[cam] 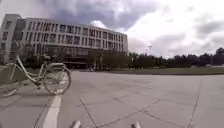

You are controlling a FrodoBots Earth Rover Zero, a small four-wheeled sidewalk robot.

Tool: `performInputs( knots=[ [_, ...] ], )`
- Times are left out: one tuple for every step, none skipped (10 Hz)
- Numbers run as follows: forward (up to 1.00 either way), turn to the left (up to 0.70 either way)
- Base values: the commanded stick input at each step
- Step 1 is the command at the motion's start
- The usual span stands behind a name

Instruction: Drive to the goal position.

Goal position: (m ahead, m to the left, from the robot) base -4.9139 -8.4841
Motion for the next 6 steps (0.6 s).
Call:
performInputs(
  knots=[
    [0.70,0.00],
    [0.70,0.00],
    [0.70,0.00],
    [0.70,0.00],
    [0.70,0.00],
    [0.70,0.00]
  ],
)
